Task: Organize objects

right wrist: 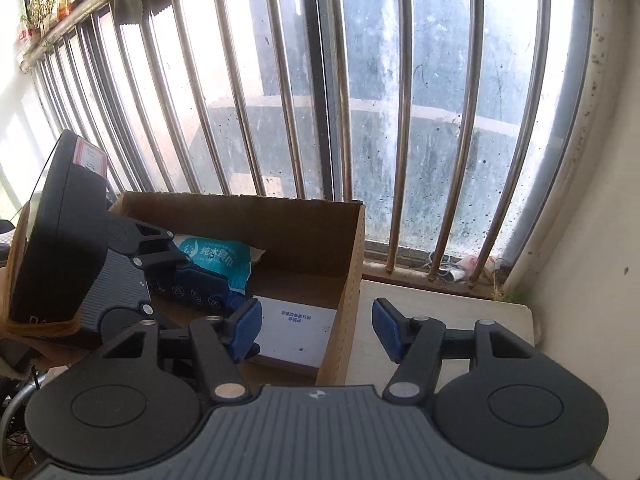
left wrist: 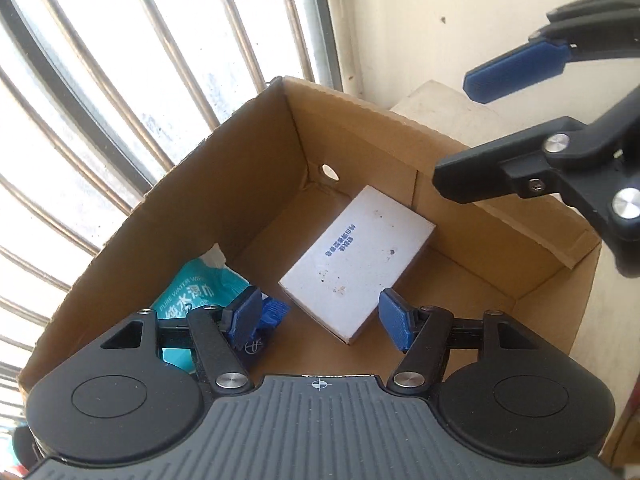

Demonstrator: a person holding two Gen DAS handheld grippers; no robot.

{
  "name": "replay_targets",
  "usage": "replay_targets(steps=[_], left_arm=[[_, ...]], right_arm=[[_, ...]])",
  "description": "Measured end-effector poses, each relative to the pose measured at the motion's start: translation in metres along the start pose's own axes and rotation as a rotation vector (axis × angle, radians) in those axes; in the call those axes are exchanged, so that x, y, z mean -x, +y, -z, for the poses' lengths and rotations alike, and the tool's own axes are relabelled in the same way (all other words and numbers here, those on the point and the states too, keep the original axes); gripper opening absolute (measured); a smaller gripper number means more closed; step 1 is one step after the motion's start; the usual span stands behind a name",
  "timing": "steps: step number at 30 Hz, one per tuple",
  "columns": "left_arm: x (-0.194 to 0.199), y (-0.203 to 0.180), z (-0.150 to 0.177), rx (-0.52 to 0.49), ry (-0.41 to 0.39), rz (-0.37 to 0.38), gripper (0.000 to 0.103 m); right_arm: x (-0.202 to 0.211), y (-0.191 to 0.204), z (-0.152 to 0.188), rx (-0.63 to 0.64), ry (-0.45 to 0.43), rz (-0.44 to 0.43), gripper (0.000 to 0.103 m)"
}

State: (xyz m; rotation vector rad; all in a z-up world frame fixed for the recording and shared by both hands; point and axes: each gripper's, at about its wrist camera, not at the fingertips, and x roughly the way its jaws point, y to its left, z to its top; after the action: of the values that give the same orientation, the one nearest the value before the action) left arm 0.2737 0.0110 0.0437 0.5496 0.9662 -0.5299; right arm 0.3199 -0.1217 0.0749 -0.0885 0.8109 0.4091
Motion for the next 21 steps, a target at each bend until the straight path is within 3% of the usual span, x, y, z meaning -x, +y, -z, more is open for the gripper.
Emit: replay_targets(steps=[4, 6, 10, 12, 14, 17, 21], left_arm=[[-0.045, -0.013, -0.034, -0.208, 0.017, 0.001, 0.078], [-0.057, -0.017, -0.039, -0.246, 0.042, 0.013, 0.078], [-0.069, -0.024, -0.042, -0.281, 0.034, 0.026, 0.065], [-0.066, -0.026, -0.038, -0.322, 0.002, 0.019, 0.061], [-0.064, -0.027, -0.034, -0.372, -0.029, -0.012, 0.054], [-0.066, -0.027, -0.033, -0.425, -0.025, -0.087, 0.045], [-0.066, -0.025, -0.036, -0.466, -0.009, -0.100, 0.043]], right_arm=[[-0.030, -0.006, 0.002, -0.025, 0.046, 0.036, 0.065], [-0.043, -0.012, 0.004, -0.051, 0.055, 0.024, 0.065], [-0.060, -0.019, 0.010, -0.065, 0.043, 0.000, 0.062], [-0.063, -0.023, 0.013, -0.086, 0.009, -0.019, 0.053], [-0.070, -0.028, 0.017, -0.133, 0.027, -0.076, 0.036], [-0.073, -0.024, 0.021, -0.113, 0.025, -0.079, 0.037], [-0.071, -0.020, 0.021, -0.071, 0.016, -0.068, 0.037]])
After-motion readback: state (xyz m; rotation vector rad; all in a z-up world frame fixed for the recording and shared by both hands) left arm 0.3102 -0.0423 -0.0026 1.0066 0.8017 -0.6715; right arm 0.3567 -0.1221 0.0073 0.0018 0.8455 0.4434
